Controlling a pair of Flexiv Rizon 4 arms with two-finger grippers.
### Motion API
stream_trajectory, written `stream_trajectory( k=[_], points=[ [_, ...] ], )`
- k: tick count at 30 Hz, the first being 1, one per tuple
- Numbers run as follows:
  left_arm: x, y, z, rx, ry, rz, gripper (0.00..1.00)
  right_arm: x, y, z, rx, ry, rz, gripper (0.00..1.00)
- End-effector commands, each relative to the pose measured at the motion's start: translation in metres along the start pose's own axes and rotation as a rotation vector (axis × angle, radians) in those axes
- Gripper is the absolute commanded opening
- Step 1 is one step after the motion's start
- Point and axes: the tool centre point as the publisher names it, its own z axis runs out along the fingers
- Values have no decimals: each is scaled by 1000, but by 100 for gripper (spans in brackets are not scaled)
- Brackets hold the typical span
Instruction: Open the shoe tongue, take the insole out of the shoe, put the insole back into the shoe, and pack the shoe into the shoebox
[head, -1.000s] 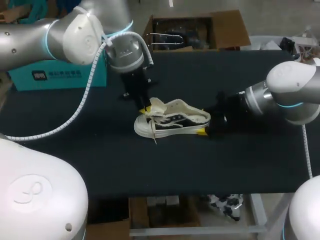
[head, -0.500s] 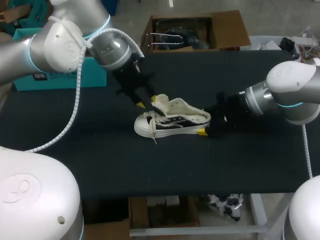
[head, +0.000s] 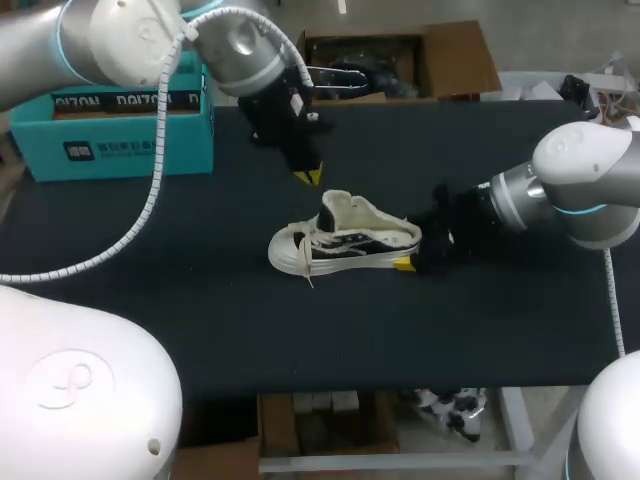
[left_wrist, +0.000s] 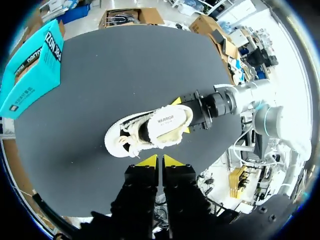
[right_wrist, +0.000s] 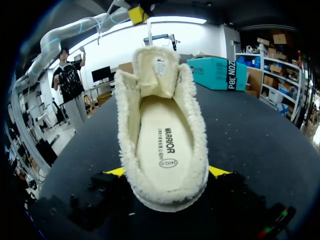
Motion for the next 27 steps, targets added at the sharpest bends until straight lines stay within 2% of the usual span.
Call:
stream_trajectory(
  k=[1, 2, 3, 4, 17, 19, 23, 27],
  points=[
    [10, -20, 12, -490, -101, 1297, 0, -3, -6, 6, -2, 3, 0, 0],
    [11, -24, 14, -510, -110, 1363, 0, -3, -6, 6, -2, 3, 0, 0],
    [14, -31, 16, -557, -136, 1376, 0, -3, -6, 6, -2, 3, 0, 0],
    [22, -41, 18, -566, -146, 1236, 0, -3, -6, 6, -2, 3, 0, 0],
    [22, -41, 18, -566, -146, 1236, 0, -3, -6, 6, -2, 3, 0, 0],
    [20, -43, 26, -542, -155, 1283, 0, -3, -6, 6, -2, 3, 0, 0],
    [18, -40, 41, -491, -93, 1275, 0, -3, -6, 6, -2, 3, 0, 0],
    [16, -31, 54, -421, -73, 1282, 0, -3, -6, 6, -2, 3, 0, 0]
  ],
)
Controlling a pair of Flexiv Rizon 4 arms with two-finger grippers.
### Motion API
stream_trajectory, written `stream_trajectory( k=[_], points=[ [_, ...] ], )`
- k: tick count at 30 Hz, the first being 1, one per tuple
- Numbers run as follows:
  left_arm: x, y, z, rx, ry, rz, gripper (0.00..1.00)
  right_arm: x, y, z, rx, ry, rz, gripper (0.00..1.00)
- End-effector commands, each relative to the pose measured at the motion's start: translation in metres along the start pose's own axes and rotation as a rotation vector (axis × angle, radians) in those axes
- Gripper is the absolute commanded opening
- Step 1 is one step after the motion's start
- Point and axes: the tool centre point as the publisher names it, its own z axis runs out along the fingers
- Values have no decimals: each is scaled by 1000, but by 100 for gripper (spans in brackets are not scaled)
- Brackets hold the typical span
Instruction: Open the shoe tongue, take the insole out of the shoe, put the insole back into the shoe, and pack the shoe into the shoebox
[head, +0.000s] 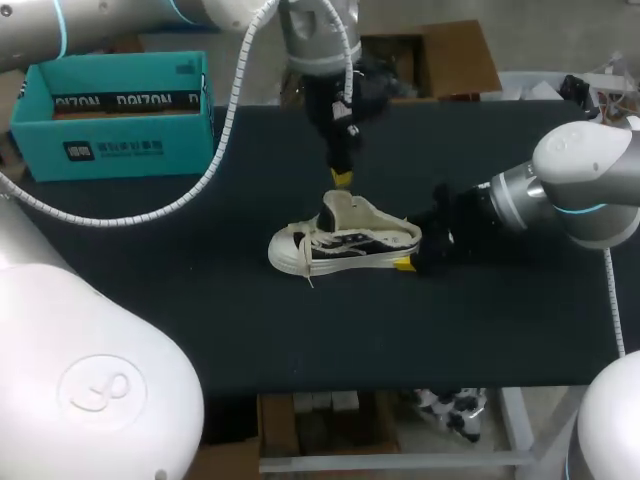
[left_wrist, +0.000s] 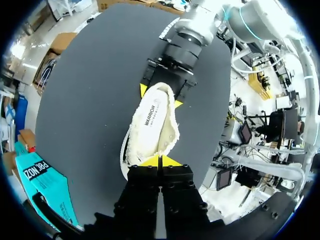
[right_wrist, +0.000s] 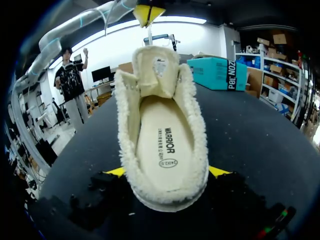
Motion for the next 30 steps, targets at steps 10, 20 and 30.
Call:
stream_trajectory(
  k=[10, 20, 30],
  points=[
    [0, -8, 50, -2, -24, 450, 0, -3, -7, 6, -2, 3, 0, 0],
    [-5, -17, 89, -5, 22, 450, 0, -3, -7, 6, -2, 3, 0, 0],
    [-8, -20, 120, -44, 82, 439, 0, -3, -7, 6, -2, 3, 0, 0]
  ],
)
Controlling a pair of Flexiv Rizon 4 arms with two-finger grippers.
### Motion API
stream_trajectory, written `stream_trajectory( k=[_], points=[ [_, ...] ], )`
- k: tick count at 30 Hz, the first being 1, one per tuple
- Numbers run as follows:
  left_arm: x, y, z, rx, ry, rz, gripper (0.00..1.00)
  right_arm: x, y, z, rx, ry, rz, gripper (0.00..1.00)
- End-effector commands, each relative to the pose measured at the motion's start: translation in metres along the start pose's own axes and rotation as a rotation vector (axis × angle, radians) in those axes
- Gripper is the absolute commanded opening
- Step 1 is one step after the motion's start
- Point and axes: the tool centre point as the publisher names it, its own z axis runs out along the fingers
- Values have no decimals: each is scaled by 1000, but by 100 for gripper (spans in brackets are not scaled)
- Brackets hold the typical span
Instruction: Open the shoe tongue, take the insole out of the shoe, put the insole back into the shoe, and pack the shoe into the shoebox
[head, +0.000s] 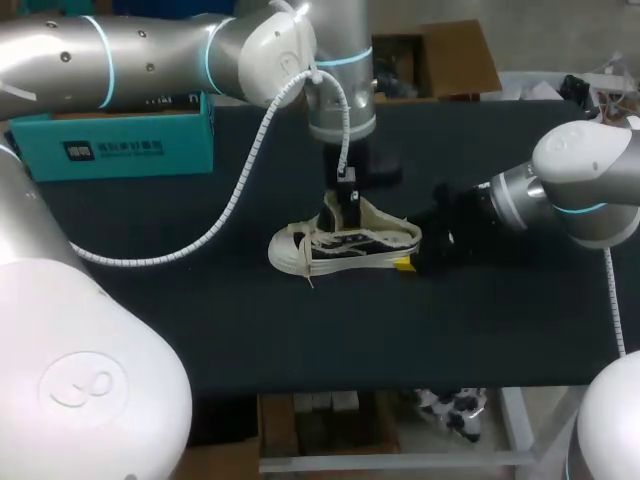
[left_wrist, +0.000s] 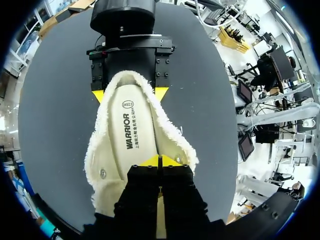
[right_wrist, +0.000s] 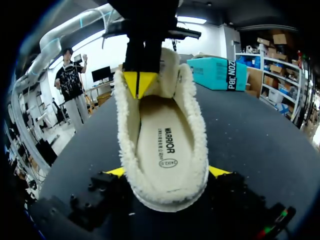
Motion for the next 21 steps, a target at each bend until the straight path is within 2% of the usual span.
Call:
stream_trajectory(
  k=[1, 7, 14, 21],
  points=[
    [-9, -5, 11, -14, 45, -7, 0, -3, -7, 6, -2, 3, 1, 0],
    [0, -1, 22, -26, 63, -7, 0, -3, -7, 6, -2, 3, 1, 0],
    [5, 1, 38, -74, 22, -41, 0, -3, -7, 6, -2, 3, 1, 0],
    [7, 9, 47, -69, -4, -65, 0, -3, -7, 6, -2, 3, 1, 0]
  ],
)
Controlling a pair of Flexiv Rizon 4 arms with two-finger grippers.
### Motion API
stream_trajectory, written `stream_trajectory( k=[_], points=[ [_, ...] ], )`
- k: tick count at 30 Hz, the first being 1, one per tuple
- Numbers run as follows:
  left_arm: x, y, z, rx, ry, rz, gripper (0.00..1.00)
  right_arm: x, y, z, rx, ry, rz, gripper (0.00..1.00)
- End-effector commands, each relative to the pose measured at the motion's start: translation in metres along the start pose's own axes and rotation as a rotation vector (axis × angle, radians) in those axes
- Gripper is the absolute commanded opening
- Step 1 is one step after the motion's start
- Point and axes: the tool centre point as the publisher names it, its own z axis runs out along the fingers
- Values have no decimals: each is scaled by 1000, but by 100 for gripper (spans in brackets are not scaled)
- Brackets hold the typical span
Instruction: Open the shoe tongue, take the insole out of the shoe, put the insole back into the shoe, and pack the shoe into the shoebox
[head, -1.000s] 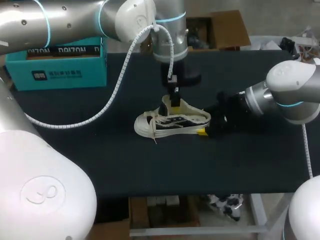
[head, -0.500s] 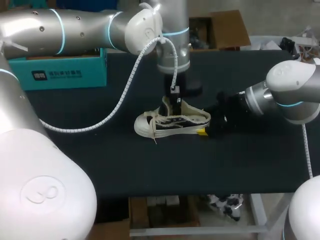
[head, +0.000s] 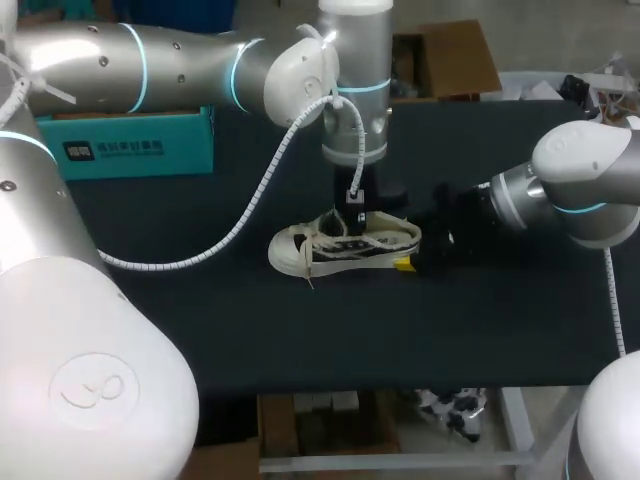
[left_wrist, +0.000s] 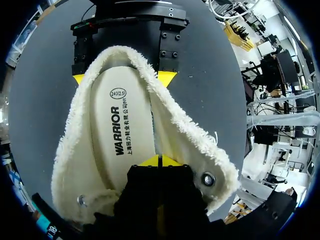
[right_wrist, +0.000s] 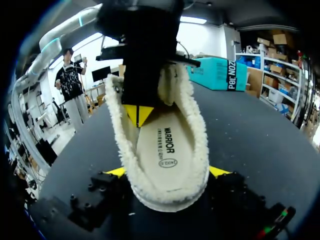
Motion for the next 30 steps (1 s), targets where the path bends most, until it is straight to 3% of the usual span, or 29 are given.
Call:
stream_trajectory(
  k=[1, 5, 14, 24, 30],
  points=[
    [6, 5, 10, 13, -38, -20, 0, -4, -6, 6, -2, 3, 1, 0],
    [2, 6, 18, 3, -69, -36, 2, -4, -6, 6, -2, 3, 1, 0],
    [-6, 6, 26, 1, -102, -6, 33, -4, -6, 6, -2, 3, 1, 0],
    [-16, 3, 41, -23, -179, -10, 31, -4, -6, 6, -2, 3, 1, 0],
    [-29, 3, 66, -55, -294, -39, 29, -4, -6, 6, -2, 3, 1, 0]
  ],
)
